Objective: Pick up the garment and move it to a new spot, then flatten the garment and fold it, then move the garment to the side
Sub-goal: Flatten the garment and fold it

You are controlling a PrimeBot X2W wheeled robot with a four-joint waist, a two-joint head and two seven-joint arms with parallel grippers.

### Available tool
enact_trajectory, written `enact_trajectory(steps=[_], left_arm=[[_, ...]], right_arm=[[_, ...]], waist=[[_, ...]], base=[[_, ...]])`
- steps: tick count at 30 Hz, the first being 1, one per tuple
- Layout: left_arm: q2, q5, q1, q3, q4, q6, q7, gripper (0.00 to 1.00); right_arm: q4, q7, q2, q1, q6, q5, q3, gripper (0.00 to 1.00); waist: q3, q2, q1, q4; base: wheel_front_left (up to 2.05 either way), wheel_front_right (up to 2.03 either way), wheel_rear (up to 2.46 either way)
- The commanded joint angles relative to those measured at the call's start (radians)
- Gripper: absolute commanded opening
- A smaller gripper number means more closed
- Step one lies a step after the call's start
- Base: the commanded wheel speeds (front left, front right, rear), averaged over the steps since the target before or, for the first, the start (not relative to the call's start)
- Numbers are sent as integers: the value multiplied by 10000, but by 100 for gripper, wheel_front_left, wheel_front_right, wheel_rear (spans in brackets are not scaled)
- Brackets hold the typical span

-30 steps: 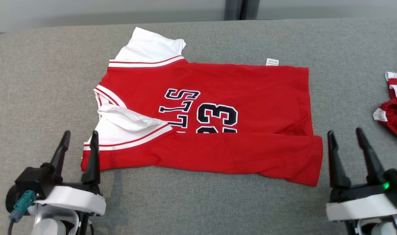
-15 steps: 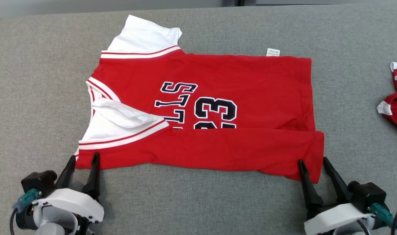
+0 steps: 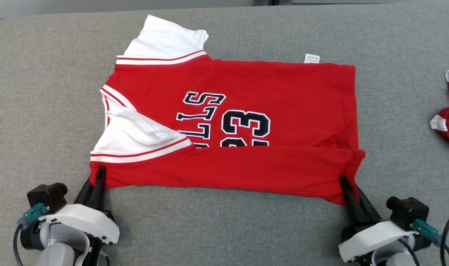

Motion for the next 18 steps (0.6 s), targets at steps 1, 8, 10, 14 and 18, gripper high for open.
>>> enact_trajectory(steps=[1, 8, 10, 14, 18], left_arm=[[32, 96, 47, -52, -31, 47, -25, 0], [130, 46, 1017, 20, -1347, 298, 28, 0], [138, 43, 1516, 34, -1914, 457, 165, 0], [-2, 17, 2410, -71, -2969, 740, 491, 0], [-203, -77, 3168, -241, -3638, 983, 847, 0]], right_arm=[[-7, 50, -108, 5, -1, 61, 11, 0], [-821, 249, -475, 678, 1, 390, -104, 0], [-1170, 379, -573, 1004, 1, 348, -276, 0], [-1830, 805, -599, 1773, -1, 272, -756, 0], [-2434, 1241, -414, 2535, -1, 168, -1132, 0]], waist=[[-28, 0, 0, 36], [-380, 0, 0, 238], [-490, 0, 0, 294], [-679, 0, 0, 438], [-894, 0, 0, 503]], base=[[0, 0, 0], [0, 0, 0], [0, 0, 0], [0, 0, 0], [0, 0, 0]])
